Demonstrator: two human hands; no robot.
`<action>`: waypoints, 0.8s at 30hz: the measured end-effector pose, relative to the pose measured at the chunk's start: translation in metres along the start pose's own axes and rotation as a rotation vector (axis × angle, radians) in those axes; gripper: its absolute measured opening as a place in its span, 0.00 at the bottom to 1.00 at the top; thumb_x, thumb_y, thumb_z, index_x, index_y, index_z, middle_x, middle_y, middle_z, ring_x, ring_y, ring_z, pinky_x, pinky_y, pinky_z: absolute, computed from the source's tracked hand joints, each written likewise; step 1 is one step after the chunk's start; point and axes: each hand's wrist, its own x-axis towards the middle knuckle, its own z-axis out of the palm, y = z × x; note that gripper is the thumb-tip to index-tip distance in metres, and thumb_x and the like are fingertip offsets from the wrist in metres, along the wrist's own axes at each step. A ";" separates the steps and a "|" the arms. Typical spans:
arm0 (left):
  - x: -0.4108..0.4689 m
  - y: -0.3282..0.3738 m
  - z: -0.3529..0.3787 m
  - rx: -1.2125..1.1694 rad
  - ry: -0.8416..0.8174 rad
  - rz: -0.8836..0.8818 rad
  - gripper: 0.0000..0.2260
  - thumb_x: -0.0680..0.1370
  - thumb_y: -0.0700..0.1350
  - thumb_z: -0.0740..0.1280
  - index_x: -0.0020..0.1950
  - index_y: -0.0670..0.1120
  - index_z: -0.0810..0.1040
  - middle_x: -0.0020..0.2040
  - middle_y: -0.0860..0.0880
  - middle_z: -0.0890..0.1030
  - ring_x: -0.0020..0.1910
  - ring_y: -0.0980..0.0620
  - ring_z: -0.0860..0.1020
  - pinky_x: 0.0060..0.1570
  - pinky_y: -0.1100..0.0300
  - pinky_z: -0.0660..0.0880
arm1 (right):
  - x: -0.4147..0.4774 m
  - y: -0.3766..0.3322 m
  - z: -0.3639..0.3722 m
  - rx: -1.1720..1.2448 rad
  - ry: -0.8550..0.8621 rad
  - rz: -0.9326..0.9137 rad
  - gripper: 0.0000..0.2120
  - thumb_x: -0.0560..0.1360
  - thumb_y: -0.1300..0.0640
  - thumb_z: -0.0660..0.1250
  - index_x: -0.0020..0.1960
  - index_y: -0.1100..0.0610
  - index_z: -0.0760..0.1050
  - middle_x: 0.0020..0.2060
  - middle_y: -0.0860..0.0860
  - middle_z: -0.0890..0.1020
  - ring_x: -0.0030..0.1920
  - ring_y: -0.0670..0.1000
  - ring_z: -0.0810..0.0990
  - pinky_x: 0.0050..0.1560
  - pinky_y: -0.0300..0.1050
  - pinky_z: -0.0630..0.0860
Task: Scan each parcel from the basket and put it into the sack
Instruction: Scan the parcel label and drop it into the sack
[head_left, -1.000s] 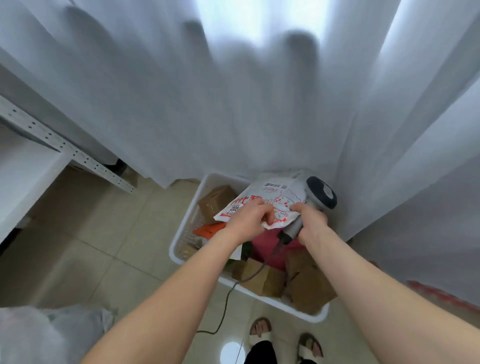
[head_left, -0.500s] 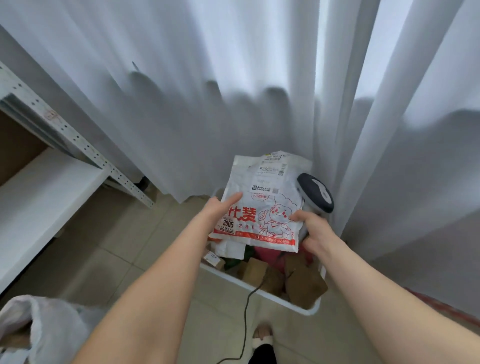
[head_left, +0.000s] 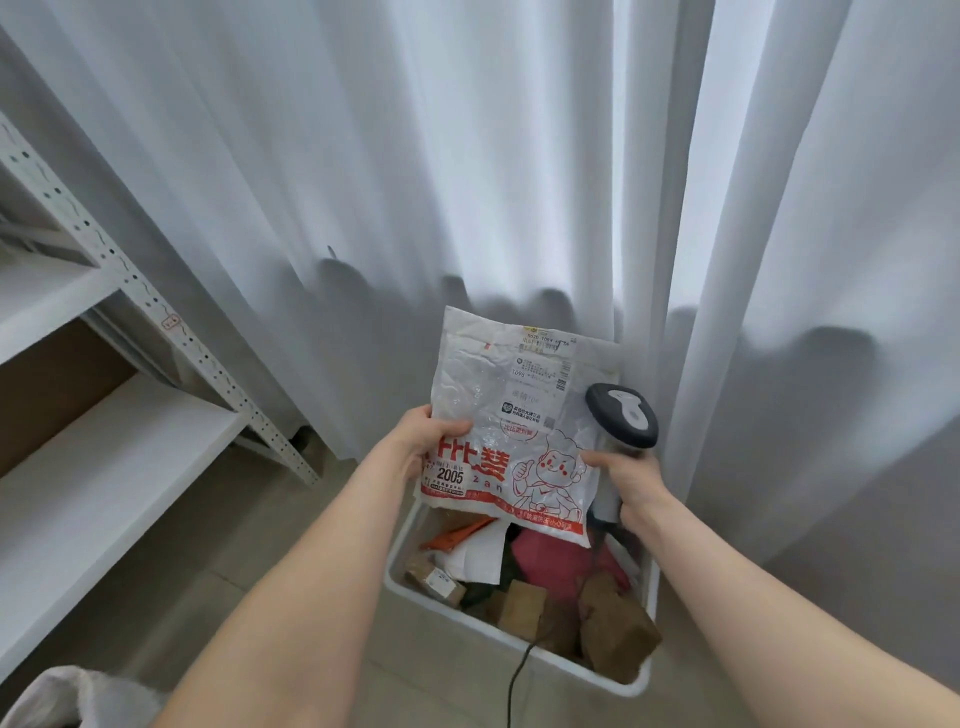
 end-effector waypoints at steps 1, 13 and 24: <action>-0.001 0.004 -0.004 0.002 -0.013 0.008 0.17 0.73 0.34 0.72 0.60 0.40 0.75 0.50 0.39 0.83 0.49 0.40 0.83 0.53 0.43 0.78 | -0.002 -0.005 0.004 0.002 0.008 -0.010 0.14 0.67 0.74 0.72 0.42 0.56 0.75 0.55 0.62 0.81 0.58 0.62 0.78 0.65 0.61 0.72; -0.019 0.039 -0.048 -0.066 -0.106 0.095 0.11 0.78 0.41 0.67 0.59 0.43 0.74 0.51 0.40 0.83 0.48 0.41 0.82 0.52 0.44 0.79 | -0.027 -0.040 0.040 -0.009 -0.002 -0.010 0.11 0.69 0.69 0.72 0.49 0.61 0.79 0.50 0.61 0.83 0.53 0.62 0.82 0.59 0.63 0.77; -0.033 0.050 -0.052 -0.185 -0.069 0.205 0.08 0.79 0.41 0.65 0.58 0.44 0.73 0.47 0.42 0.83 0.44 0.43 0.82 0.47 0.44 0.80 | -0.051 -0.057 0.043 -0.130 -0.032 -0.078 0.15 0.72 0.67 0.71 0.58 0.60 0.75 0.42 0.54 0.78 0.42 0.52 0.75 0.49 0.53 0.73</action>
